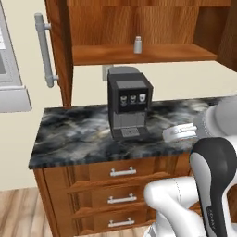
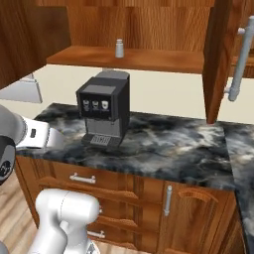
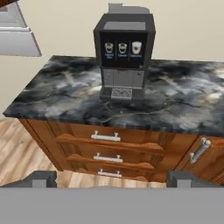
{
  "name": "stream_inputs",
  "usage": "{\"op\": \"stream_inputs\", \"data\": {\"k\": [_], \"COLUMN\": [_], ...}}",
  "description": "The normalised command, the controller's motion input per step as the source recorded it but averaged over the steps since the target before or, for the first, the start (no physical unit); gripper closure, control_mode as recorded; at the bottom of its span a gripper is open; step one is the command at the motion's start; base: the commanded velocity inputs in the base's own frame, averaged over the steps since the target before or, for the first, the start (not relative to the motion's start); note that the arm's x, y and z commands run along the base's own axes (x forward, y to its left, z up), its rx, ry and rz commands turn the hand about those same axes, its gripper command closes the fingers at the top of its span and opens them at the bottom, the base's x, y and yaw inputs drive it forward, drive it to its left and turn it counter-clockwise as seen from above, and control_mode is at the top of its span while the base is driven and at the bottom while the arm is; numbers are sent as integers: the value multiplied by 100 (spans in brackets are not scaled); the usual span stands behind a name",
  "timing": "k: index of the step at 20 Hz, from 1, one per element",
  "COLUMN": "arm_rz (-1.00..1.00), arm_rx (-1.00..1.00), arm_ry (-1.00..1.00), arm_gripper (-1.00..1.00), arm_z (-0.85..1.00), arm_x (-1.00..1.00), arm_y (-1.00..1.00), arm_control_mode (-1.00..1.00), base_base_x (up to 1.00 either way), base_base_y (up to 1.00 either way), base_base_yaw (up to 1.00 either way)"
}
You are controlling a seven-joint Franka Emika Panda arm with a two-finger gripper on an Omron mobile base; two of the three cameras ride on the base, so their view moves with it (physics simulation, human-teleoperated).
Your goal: Move the shaker and mustard from the cabinet to the dining counter.
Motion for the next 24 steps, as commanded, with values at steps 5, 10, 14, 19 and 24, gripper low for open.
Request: {"op": "stream_inputs", "data": {"k": [5, 10, 14, 19, 24], "arm_rz": [0, 0, 0, 0, 0], "arm_rx": [0, 0, 0, 0, 0], "arm_ry": [0, 0, 0, 0, 0], "arm_gripper": [-100, -100, -100, -100, -100], "arm_z": [0, 0, 0, 0, 0], "arm_x": [0, 0, 0, 0, 0], "arm_y": [0, 0, 0, 0, 0], "arm_control_mode": [100, 100, 100, 100, 100], "base_base_x": [82, 69, 51, 43, 17], "base_base_y": [0, 0, 0, 0, -1], "base_base_yaw": [-5, -5, -7, -9, -5]}}
